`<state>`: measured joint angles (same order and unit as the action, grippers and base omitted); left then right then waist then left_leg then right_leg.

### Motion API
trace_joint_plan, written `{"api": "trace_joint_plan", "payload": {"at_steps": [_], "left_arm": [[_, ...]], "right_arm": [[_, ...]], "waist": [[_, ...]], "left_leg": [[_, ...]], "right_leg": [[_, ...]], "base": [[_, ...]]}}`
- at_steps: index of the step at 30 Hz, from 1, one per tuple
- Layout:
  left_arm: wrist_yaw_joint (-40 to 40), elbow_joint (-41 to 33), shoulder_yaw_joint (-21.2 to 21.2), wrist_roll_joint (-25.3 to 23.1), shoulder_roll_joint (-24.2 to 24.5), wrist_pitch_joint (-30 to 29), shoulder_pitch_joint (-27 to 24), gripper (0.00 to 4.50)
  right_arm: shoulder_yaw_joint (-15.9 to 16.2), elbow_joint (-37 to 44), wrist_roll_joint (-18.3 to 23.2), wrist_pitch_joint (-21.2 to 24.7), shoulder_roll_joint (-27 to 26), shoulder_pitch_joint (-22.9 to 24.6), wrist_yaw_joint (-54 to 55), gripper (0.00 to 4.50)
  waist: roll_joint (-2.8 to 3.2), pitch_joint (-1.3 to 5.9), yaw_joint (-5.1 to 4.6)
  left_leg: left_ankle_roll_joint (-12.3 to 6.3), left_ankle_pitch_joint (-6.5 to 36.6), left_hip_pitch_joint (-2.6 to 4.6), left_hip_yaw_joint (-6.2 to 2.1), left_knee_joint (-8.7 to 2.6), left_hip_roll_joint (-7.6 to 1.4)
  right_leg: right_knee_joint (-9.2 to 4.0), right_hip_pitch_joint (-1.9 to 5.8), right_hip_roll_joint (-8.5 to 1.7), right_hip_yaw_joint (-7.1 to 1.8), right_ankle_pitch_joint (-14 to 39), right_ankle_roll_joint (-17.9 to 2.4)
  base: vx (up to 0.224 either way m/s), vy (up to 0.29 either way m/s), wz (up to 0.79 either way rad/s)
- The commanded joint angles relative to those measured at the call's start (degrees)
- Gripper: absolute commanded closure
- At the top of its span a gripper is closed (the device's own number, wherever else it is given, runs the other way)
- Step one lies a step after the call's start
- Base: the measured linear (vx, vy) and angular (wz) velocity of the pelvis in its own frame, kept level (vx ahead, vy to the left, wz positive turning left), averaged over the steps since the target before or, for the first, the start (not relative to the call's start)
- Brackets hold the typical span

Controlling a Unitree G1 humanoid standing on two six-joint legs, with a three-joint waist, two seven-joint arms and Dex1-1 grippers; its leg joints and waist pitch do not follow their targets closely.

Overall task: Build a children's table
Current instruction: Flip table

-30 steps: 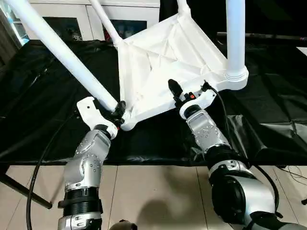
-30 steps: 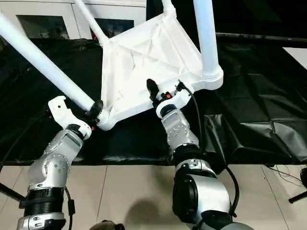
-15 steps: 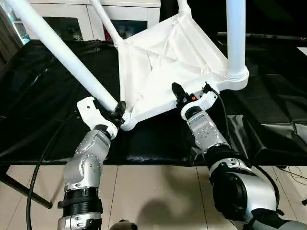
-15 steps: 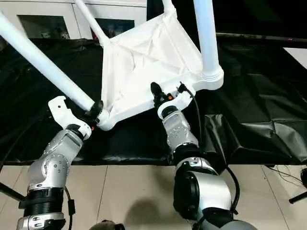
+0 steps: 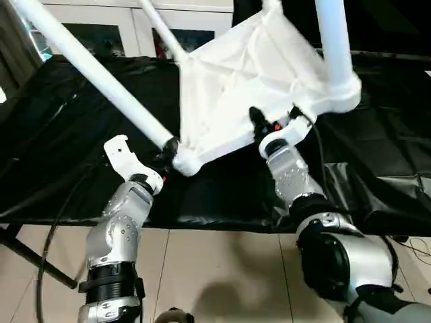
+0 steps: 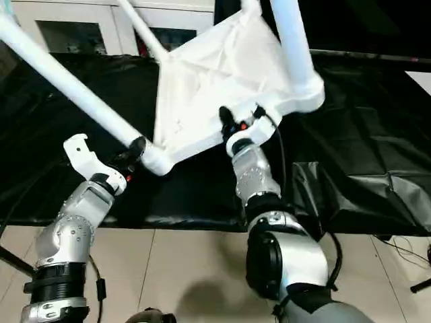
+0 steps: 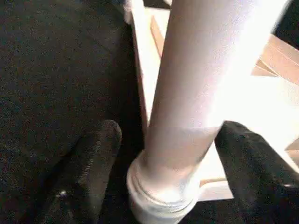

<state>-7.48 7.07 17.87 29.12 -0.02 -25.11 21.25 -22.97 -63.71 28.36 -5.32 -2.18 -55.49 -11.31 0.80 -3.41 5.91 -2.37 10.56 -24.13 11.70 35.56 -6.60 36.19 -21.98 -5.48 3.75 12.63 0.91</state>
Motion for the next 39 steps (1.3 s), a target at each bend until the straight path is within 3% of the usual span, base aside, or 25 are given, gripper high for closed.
{"api": "trace_joint_plan", "payload": {"at_steps": [1, 3, 4, 5, 7, 9, 12, 15, 19, 23, 32, 38, 39], "left_arm": [[0.1, -1.0, 2.9, 0.5, 1.4, 0.3, -1.6, 0.59], [-6.8, -5.0, -0.2, -1.2, 6.3, -0.2, -5.8, 0.52], [-9.0, -6.3, -1.6, -2.2, 8.1, -0.2, -7.0, 0.52], [-10.3, -6.9, -2.5, -2.8, 9.2, -0.2, -7.8, 0.52], [-12.3, -7.9, -4.4, -4.2, 11.4, 0.8, -8.4, 0.52], [-14.0, -9.0, -6.5, -5.7, 13.7, 1.8, -8.5, 0.52], [-15.6, -10.3, -8.5, -7.0, 15.5, 2.4, -8.2, 0.52], [-16.4, -11.9, -10.8, -8.6, 17.4, 2.8, -6.7, 0.52], [-17.8, -13.0, -14.1, -13.4, 19.6, 5.0, -3.0, 0.52], [-17.4, -13.6, -16.6, -17.1, 21.8, 6.7, 1.4, 0.52], [-18.5, -13.9, -19.2, -20.9, 24.2, 7.3, 6.3, 0.52], [-19.6, -13.1, -22.4, -25.7, 27.1, 9.5, 8.6, 0.52], [-19.9, -12.9, -23.1, -26.6, 27.6, 10.0, 9.3, 0.52]], "right_arm": [[0.5, 1.5, -4.2, -3.4, 5.1, -0.1, 4.9, 2.32], [4.4, 3.8, -9.1, -2.6, 7.4, 0.0, 4.4, 2.32], [5.6, 4.7, -10.6, -2.2, 8.2, 0.0, 4.1, 2.32], [6.4, 5.1, -11.4, -2.0, 8.6, 0.1, 3.9, 2.32], [8.1, 6.1, -13.3, -1.4, 9.4, 0.4, 4.4, 2.32], [9.0, 7.4, -14.0, -0.4, 9.7, 1.0, 4.5, 2.32], [10.0, 8.6, -14.8, 0.4, 10.1, 1.5, 4.9, 2.36], [11.4, 10.4, -16.5, 1.5, 10.7, 2.1, 6.0, 2.38], [14.2, 12.6, -19.8, 3.3, 11.9, 2.5, 6.8, 2.38], [16.6, 14.7, -22.7, 5.5, 13.0, 2.3, 8.1, 2.39], [17.0, 17.8, -22.8, 10.1, 12.8, 2.0, 9.9, 2.50], [17.7, 19.1, -23.5, 12.1, 12.4, 2.0, 9.8, 2.52], [17.6, 19.3, -23.1, 12.3, 12.2, 2.1, 9.0, 1.96]], "waist": [[0.41, 4.29, -0.52], [0.49, 4.22, -0.31], [0.30, 4.25, -0.44], [0.49, 4.32, -0.23], [0.47, 4.15, -0.05], [0.50, 4.04, -0.12], [0.26, 3.95, -1.07], [0.22, 3.98, -1.53], [0.34, 4.17, -1.41], [0.55, 4.26, -1.32], [0.61, 4.16, -1.32], [0.29, 4.23, -1.38], [0.32, 4.22, -1.37]], "left_leg": [[2.80, 13.1, 3.20, -2.95, -5.63, -7.00], [3.80, 14.6, 3.57, -2.78, -5.64, -6.89], [3.36, 13.7, 2.77, -2.92, -5.76, -6.81], [3.57, 13.2, 3.41, -2.75, -5.66, -6.75], [4.53, 14.4, 3.78, -2.60, -5.79, -6.74], [5.71, 16.4, 3.46, -2.83, -6.10, -6.74], [7.38, 19.5, 3.15, -3.14, -6.38, -6.68], [7.32, 19.0, 3.02, -3.14, -6.31, -6.63], [5.83, 15.4, 3.15, -2.88, -5.89, -6.51], [5.84, 13.9, 3.26, -2.79, -5.72, -6.48], [8.39, 17.5, 3.64, -2.91, -6.01, -6.54], [8.21, 16.2, 3.23, -3.02, -5.95, -6.47], [8.13, 16.2, 3.21, -2.99, -5.94, -6.48]], "right_leg": [[-3.16, 1.11, -4.51, -2.68, -0.3, -14.5], [-3.41, 0.76, -4.29, -2.74, 0.6, -13.7], [-3.24, 1.31, -4.44, -2.79, 1.1, -12.5], [-3.30, 0.79, -4.13, -2.67, 1.3, -11.8], [-3.45, 0.35, -3.85, -2.74, 2.1, -11.6], [-3.55, 0.51, -4.12, -2.89, 4.2, -11.1], [-3.68, 0.58, -4.37, -3.05, 6.0, -10.4], [-3.70, 0.70, -4.41, -3.11, 5.5, -10.5], [-3.56, 0.87, -4.25, -3.12, 2.1, -11.3], [-3.21, 0.86, -3.98, -3.00, 0.7, -11.9], [-3.30, 0.51, -3.97, -3.09, 2.7, -11.5], [-3.17, 0.82, -4.11, -3.08, 1.9, -11.2], [-3.18, 0.82, -4.16, -3.11, 2.0, -11.3]], "base": [[0.000, 0.000, 0.00], [0.000, 0.000, 0.00], [0.000, 0.000, 0.00], [0.000, 0.000, 0.00], [0.000, 0.000, 0.00], [0.000, 0.000, 0.00], [0.000, 0.000, 0.00], [0.000, 0.000, 0.00], [0.000, 0.000, 0.00], [0.000, 0.000, 0.00], [0.000, 0.000, 0.00], [0.000, 0.000, 0.00], [0.000, 0.000, 0.00]]}}
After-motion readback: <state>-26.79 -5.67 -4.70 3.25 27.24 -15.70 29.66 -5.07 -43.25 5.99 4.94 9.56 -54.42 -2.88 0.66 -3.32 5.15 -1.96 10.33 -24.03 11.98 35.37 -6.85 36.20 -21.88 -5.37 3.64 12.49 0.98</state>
